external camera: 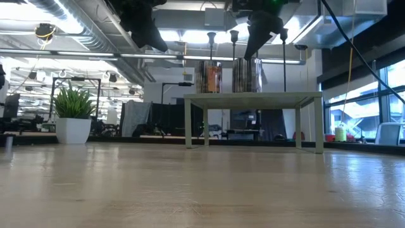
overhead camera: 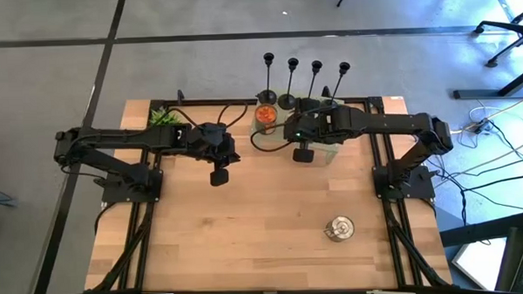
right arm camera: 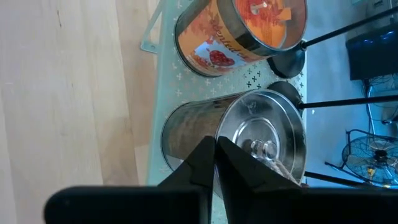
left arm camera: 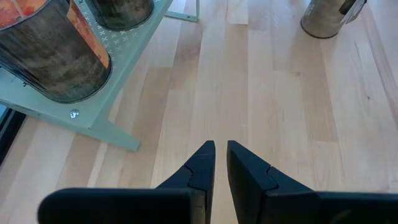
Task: Pick & Place candle stick holders
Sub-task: Put the left silver scented candle on the shelf, then put the silver scented candle on the shelf
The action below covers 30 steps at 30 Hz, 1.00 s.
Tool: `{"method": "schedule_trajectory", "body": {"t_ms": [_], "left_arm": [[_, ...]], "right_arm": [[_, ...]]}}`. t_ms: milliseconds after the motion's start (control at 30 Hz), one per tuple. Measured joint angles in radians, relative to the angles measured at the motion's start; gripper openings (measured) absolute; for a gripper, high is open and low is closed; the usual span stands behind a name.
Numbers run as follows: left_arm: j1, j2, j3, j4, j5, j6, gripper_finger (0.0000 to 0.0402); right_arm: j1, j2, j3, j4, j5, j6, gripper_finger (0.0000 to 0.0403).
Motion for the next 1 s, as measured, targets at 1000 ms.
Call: {"method": "schedule_trajectory", "body": {"t_ms": [1000], "left_arm": [[0.000,0.000,0.000,-0.003,0.000,-0.016,0.0036]], "right_arm": [[0.162,0.000,-0.002,-0.016,0.157,-0.066,0.0173]]}}
